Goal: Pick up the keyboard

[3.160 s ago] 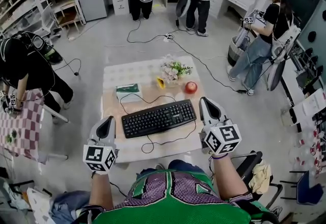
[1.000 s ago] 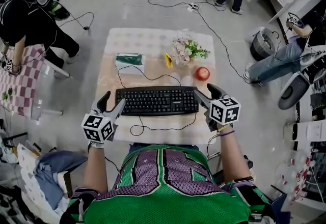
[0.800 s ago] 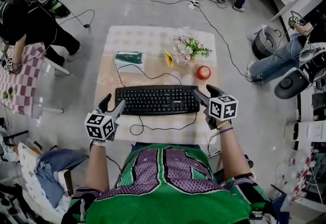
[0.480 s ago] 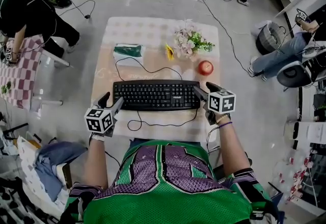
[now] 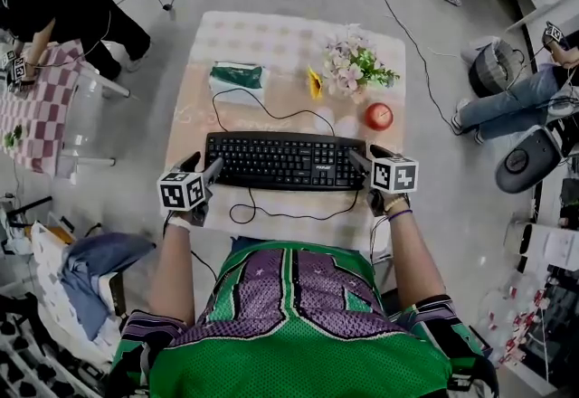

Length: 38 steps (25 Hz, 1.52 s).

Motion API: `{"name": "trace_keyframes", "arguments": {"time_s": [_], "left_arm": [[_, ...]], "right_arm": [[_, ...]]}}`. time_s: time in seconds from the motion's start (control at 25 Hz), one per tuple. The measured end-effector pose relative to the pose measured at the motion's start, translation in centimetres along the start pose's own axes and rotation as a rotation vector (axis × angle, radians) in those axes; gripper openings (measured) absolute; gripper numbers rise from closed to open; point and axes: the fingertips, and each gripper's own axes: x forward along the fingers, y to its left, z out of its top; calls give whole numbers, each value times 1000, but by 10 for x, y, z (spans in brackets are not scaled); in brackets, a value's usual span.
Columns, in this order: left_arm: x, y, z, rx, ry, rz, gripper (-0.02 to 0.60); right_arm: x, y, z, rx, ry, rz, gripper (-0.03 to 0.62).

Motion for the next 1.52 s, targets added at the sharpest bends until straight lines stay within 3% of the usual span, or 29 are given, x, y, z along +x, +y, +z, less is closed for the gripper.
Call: {"name": "trace_keyframes", "arguments": {"time_s": [0.32, 0.8, 1.0, 1.2, 1.32, 1.52], "left_arm": [[14, 10, -21, -60, 84, -11, 278], [24, 7, -25, -58, 209, -33, 278], [23, 8, -24, -50, 205, -31, 278], [24, 4, -19, -114, 171, -54, 268], [25, 5, -21, -105, 174, -45, 267], [22, 5, -20, -135, 160, -68, 267]], "right_arm": [[13, -2, -8, 83, 30, 36, 288], [25, 0, -14, 96, 64, 42, 288], [26, 1, -12, 89, 43, 24, 288], [23, 1, -14, 65, 26, -13, 288], [19, 3, -10, 38, 5, -29, 288], [2, 16, 12, -19, -60, -17, 288]]}}
